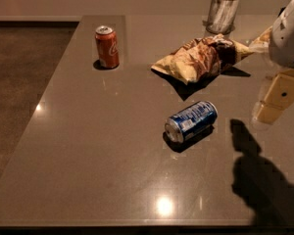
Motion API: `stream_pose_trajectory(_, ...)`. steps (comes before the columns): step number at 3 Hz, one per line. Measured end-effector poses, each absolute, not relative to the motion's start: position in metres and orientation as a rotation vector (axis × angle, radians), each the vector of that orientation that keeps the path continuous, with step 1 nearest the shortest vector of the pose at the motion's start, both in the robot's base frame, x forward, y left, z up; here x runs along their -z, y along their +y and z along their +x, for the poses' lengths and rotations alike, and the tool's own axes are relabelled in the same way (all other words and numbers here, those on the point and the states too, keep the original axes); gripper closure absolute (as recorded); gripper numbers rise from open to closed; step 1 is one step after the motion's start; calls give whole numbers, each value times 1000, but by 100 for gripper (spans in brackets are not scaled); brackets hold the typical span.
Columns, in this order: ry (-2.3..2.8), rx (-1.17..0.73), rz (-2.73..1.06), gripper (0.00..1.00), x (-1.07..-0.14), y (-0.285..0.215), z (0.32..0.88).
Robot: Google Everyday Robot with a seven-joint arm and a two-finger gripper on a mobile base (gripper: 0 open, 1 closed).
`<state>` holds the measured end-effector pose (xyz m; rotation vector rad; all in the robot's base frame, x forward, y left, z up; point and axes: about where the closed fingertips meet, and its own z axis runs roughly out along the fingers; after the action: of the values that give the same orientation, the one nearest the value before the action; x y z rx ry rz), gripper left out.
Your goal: Place pepsi can upright
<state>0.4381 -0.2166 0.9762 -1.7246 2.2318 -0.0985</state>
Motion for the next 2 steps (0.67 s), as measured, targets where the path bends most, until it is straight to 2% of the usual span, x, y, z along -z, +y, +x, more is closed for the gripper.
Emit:
stream_pose_trajectory(1, 2232, 99, -1724, 0, -976, -217, 438)
stream_pose_trajectory(2, 2157, 16, -1784, 0, -974, -197, 453)
